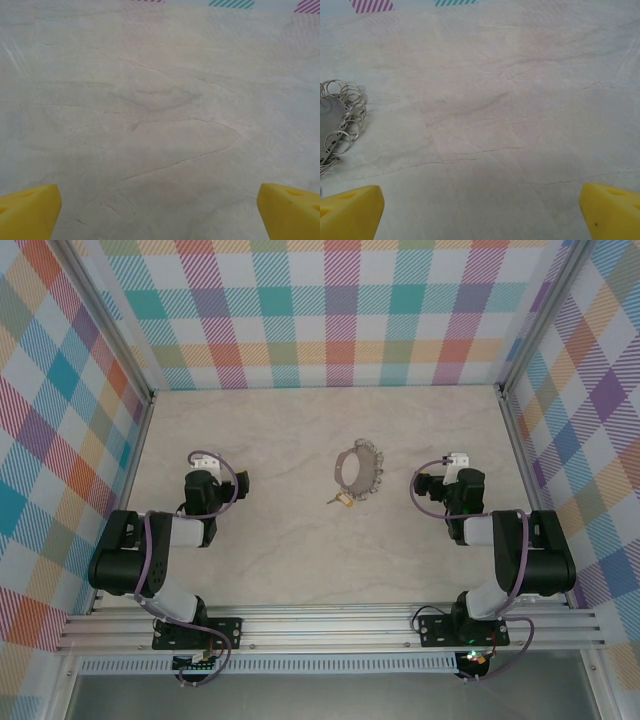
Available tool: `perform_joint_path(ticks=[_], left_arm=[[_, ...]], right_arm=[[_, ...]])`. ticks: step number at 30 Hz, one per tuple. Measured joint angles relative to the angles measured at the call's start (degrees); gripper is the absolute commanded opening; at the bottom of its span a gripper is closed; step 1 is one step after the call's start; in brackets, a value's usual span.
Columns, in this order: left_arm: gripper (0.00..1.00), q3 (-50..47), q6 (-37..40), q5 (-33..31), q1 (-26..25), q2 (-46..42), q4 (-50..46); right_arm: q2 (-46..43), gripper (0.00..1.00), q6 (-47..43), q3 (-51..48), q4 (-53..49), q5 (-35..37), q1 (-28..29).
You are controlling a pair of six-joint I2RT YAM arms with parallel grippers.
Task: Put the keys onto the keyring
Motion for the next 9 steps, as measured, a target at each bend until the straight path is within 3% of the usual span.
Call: perform_joint_path(ticks=[9], left_arm=[[1.0,0.0,0.0,0.4,0.0,0.0,-0.7]], right_arm=[[0.0,1.0,0.0,0.0,-0.1,-0.3,0.0]])
